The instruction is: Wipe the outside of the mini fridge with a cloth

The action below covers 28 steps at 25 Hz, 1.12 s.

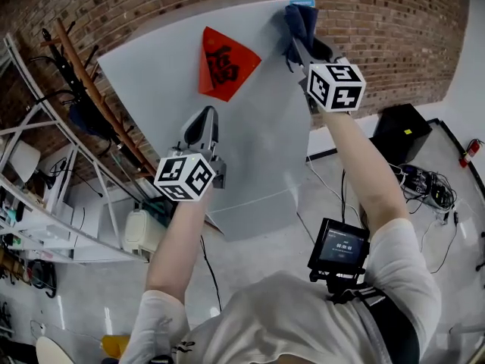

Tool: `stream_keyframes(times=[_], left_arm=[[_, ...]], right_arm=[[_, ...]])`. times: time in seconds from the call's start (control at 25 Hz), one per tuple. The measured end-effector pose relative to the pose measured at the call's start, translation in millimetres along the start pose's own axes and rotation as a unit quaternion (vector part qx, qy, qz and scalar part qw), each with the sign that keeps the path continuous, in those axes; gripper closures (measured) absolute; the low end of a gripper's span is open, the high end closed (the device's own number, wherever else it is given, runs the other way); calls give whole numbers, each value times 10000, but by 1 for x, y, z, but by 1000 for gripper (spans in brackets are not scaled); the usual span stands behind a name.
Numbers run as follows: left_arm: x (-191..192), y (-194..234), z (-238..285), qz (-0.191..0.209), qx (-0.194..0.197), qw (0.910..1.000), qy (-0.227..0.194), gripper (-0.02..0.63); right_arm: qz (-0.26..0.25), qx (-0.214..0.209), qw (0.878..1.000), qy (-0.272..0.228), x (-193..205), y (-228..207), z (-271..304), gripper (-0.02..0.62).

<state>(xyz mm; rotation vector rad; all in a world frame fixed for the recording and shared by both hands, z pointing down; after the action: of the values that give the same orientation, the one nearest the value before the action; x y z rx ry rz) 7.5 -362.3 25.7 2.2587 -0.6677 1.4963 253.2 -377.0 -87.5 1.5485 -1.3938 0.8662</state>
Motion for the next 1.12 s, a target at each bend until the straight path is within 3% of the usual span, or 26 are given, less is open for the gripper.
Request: stream_keyframes(times=[0.36, 0.64, 0.88, 1.12], left_arm=[[-21, 39, -60, 67, -395, 9992, -52, 601], [-38, 80, -126, 156, -799, 9967, -55, 601], [-42, 111, -178, 186, -1092, 9938, 89, 601], [-53, 131, -215, 249, -1244, 9919, 110, 601]], right_arm=[[78, -1123, 9929, -376, -30, 151, -5, 515], [127, -1948, 9804, -267, -15, 277, -7, 515], [152, -2213, 9751, 63, 27, 353, -2, 515], [137, -2265, 9733, 337, 56, 404, 13, 515]])
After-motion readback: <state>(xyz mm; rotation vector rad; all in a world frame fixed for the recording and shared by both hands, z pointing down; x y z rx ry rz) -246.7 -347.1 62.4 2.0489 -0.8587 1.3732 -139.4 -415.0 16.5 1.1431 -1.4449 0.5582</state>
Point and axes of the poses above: the fingertips, and each gripper's own axes: z forward along the fingers, y to its left, x out of its underside, the point moved 1 cm from there along -z, backward along the fingers, and after that the axes turned 4 degrees about x, right-handed, at the moved point
